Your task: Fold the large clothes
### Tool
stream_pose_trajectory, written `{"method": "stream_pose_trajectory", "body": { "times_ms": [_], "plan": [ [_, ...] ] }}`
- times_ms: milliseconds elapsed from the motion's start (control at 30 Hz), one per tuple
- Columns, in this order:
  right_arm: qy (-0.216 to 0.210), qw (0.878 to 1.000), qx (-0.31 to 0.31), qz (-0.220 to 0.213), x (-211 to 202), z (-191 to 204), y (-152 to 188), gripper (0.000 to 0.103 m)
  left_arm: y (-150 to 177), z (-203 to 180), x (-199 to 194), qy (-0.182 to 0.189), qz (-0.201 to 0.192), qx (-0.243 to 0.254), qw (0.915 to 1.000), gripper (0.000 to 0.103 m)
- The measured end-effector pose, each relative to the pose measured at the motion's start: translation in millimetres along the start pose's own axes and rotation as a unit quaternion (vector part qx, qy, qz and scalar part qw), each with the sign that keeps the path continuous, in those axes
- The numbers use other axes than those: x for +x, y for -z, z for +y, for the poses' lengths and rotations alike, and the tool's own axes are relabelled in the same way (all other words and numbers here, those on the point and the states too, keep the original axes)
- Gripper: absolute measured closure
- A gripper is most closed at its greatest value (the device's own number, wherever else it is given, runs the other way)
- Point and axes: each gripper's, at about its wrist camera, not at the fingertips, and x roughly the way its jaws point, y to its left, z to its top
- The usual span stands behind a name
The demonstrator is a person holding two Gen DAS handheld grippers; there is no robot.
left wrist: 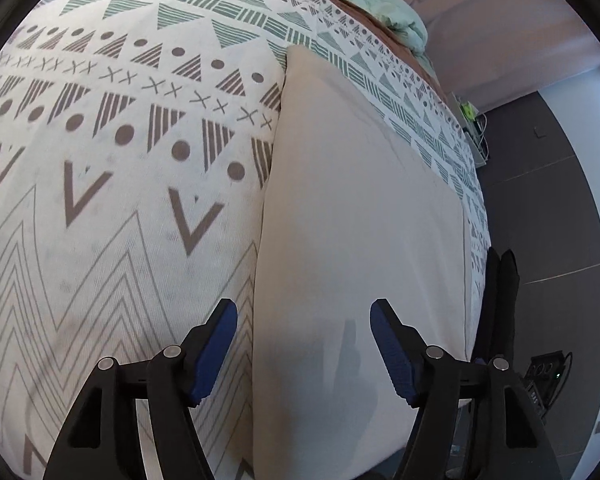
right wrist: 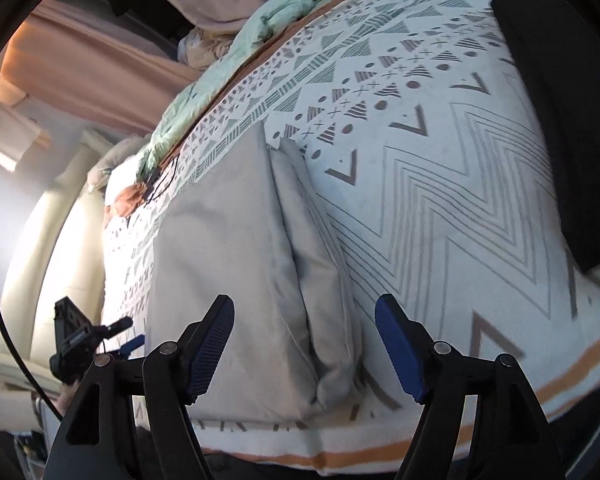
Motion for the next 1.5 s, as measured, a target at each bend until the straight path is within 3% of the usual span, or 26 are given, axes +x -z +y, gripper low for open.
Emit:
{"method": "stream_pose_trajectory", "body": {
  "times_ms": [67,333,700,1033,1167,1300,1433,1500],
  "plan": [
    [0.0,1.0,-0.016,0.012,11,4,-15,0.023,-10,-1,5,-0.002,-0.002,-0.002,1.0,0.033],
    [0.001,0.996,-0.047,0.071,63,5,-65,0.023,-50,-3,27,-0.024,-0.013,-0.004,0.9996,0.034],
    [-0.044,0.987,-0.05,0.143,133,7,-106,0.023,-86,-4,54,-0.028,-0.026,0.006,0.9993,0.055],
    [-0.088,0.982,-0.033,0.165,180,15,-139,0.023,-107,-2,71,-0.027,-0.03,0.011,0.9991,0.055],
    [-0.106,0.978,-0.025,0.177,199,23,-147,0.029,-121,-5,79,-0.031,-0.029,0.011,0.9991,0.055],
    [-0.093,0.978,-0.028,0.183,207,32,-150,0.038,-135,-4,89,-0.031,-0.02,0.008,0.9993,0.055],
    [-0.08,0.98,-0.018,0.18,206,33,-147,0.062,-149,-5,100,-0.032,-0.013,0.005,0.9994,0.055],
    [-0.075,0.982,-0.015,0.173,203,33,-145,0.07,-151,-10,102,-0.038,-0.011,0.011,0.9992,0.065]
  ]
}}
